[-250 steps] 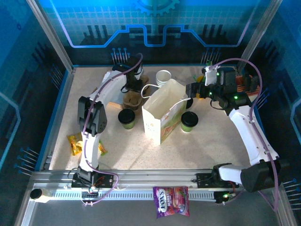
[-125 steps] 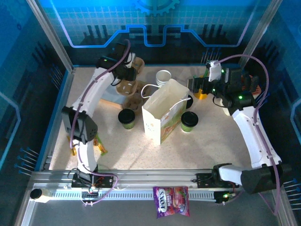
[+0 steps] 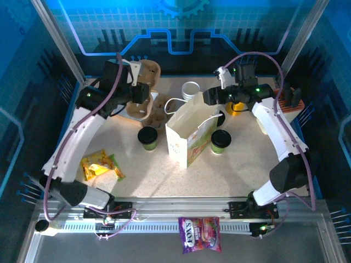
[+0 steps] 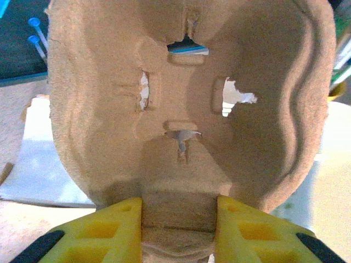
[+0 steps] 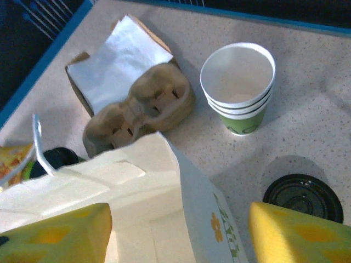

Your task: Pack the takeout coffee

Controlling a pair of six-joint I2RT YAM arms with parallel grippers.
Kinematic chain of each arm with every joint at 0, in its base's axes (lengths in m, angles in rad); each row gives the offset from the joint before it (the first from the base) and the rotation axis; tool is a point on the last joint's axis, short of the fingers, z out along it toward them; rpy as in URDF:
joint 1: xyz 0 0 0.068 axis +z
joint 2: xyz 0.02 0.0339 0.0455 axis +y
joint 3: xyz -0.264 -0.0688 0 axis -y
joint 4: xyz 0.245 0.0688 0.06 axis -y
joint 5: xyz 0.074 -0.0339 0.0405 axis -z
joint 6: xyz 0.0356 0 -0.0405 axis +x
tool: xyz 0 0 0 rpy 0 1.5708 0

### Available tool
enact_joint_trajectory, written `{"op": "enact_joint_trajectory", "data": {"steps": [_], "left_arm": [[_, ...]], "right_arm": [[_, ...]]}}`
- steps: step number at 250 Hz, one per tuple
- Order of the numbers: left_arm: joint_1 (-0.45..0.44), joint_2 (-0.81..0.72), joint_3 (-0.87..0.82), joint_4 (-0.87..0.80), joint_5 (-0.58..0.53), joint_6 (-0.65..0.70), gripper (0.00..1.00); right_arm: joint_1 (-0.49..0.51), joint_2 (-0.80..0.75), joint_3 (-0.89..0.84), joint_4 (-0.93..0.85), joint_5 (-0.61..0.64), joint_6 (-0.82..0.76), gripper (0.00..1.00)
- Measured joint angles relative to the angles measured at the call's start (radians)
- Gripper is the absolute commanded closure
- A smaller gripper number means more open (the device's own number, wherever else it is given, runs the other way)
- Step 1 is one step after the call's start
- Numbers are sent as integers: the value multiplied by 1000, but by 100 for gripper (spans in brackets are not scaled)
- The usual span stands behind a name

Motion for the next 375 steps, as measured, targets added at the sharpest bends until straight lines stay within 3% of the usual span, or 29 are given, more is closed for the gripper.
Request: {"op": "enact_joint_trajectory", "data": {"steps": [57,180,296,375], "left_arm": [[-134,-70,-39,48,34,-40,67],[-331,-44,-41,206,86,-119,68],[-380,76,-41,281,55,-137,70],[-381,109,-59,282,25,-117,70]], "right_arm": [[1,2,0,-33,34,-34,67],[1,2,-6,-24,42,-35,94],[1,-63,-90,10,31,-8,92],[1,-66,-94,12,31,-7,86]]}}
